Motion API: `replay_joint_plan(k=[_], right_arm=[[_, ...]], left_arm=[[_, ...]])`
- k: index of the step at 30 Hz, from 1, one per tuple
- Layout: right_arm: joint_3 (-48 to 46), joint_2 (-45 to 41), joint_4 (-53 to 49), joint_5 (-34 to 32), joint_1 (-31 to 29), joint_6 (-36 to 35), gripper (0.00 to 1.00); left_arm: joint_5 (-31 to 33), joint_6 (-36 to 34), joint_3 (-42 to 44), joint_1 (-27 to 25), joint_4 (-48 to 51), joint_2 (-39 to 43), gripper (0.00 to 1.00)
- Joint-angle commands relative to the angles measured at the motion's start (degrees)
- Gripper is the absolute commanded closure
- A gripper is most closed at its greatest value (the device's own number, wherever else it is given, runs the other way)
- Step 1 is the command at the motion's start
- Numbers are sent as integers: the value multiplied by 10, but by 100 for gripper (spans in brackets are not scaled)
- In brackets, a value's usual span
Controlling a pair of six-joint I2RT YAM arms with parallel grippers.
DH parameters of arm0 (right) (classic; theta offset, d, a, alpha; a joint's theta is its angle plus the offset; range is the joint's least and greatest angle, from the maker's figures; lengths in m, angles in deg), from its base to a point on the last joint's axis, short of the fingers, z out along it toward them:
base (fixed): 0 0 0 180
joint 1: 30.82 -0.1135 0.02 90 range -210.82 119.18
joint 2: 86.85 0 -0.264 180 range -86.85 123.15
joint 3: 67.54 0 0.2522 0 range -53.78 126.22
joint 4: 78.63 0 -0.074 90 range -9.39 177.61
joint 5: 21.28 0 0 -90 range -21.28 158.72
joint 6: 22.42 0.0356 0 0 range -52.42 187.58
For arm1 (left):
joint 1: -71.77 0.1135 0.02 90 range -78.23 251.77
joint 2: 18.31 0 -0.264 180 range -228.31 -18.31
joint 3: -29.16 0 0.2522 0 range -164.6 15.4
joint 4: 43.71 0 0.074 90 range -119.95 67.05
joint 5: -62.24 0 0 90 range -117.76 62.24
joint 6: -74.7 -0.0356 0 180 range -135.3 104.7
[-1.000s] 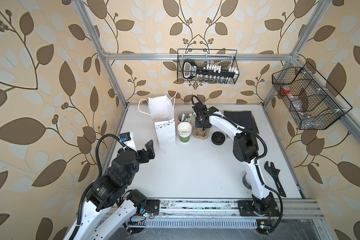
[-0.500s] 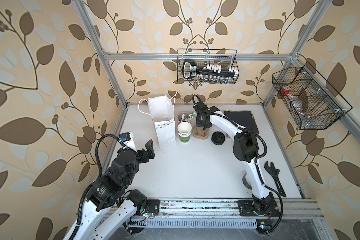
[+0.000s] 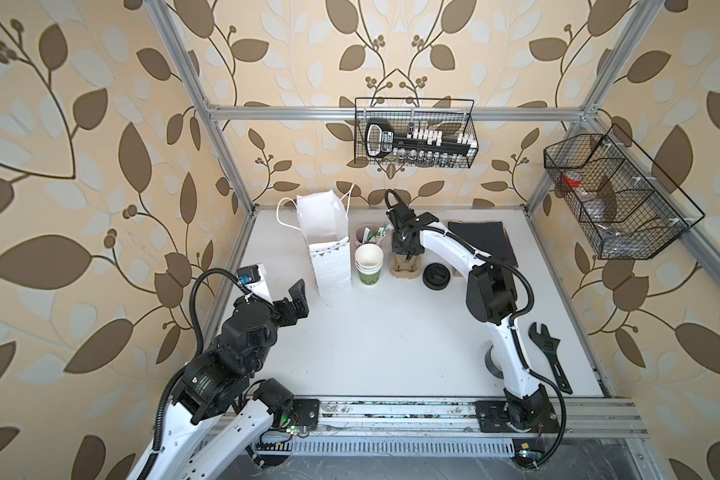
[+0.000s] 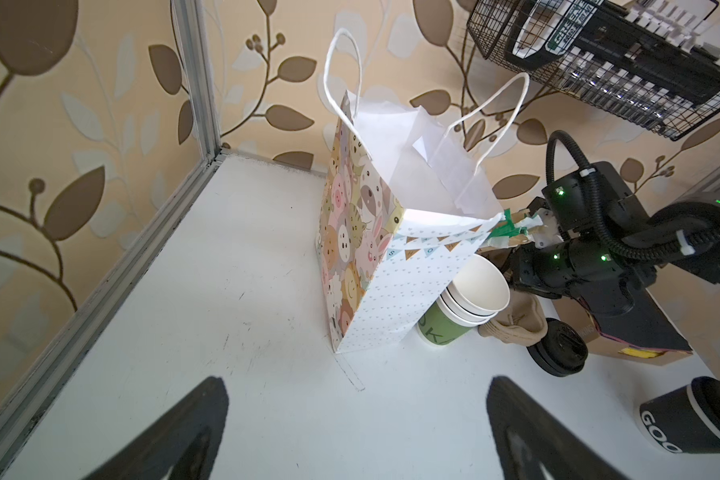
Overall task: Pack the takeout coffee
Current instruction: 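Lift the pulp cup carrier with the right gripper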
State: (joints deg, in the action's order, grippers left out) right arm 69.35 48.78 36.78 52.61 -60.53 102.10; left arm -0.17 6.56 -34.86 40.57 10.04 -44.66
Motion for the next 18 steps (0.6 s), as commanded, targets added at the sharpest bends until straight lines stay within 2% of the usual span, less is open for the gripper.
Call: replay_joint_plan(k=[1,18], right_arm=[[-3,-14,-5,-8,2,3,67],[-26,-88,0,-8,1,-1,67]], left_arm=[[21,-7,4,-5,-20,6,1],[27,-9,5,-6,-20,4,1]])
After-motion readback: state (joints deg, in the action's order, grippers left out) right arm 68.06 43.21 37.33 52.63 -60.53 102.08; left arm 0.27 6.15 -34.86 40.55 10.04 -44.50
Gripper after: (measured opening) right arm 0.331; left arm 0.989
